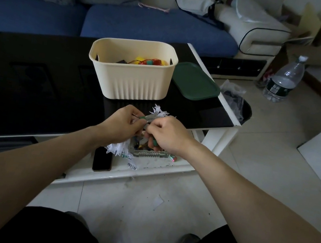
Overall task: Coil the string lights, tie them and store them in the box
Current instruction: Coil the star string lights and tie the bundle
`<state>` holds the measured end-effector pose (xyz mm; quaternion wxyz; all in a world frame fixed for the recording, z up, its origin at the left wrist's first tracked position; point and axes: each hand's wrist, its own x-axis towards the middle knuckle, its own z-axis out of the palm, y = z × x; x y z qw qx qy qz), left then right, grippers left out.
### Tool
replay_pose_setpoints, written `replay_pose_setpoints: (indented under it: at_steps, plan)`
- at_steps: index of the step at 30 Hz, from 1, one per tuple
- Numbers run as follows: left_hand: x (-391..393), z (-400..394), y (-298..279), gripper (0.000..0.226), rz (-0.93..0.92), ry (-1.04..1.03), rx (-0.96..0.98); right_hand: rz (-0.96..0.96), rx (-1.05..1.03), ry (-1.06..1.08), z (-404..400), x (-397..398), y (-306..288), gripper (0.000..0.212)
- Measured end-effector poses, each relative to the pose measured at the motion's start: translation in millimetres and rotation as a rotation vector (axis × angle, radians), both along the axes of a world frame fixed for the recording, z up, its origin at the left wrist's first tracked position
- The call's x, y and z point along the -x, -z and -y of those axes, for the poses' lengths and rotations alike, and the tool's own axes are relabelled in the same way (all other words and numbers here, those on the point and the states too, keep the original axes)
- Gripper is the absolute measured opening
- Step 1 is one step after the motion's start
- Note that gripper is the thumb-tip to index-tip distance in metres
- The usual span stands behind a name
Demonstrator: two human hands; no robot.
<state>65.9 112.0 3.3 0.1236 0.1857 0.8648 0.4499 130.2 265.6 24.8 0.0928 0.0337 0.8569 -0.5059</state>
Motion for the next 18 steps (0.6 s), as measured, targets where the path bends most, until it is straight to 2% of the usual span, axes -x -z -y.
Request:
replay_pose_setpoints:
  at_steps: [3,8,13,16,18]
  plan:
    - [-1.5,-3.1,0.6,0.007,0.016,-0.033,0.015,-0.025,-0.021,-0.013,-2.8,0.2,2.7,0.031]
    - [-7.1,0.9,-8.7,0.003,0.197,-0.005,-0.098,-0.247,-0.153,-0.065,-5.0,4.3,12.0,0.040]
    - [-9.9,1.1,-15.1,0.011,0.392,-0.017,-0.242,-0.314,-0.092,-0.038,-10.6,6.0,9.8,0.019]
    - [-7.9,1.8,-16.9,0.023,0.534,0.040,-0.333,-0.343,-0.065,-0.004,-11.1,7.3,8.8,0.017]
    - [-9.4,1.0,-18.1,0.027,0.557,0.089,-0.334,-0.338,-0.080,0.008,-11.6,8.4,7.7,0.018]
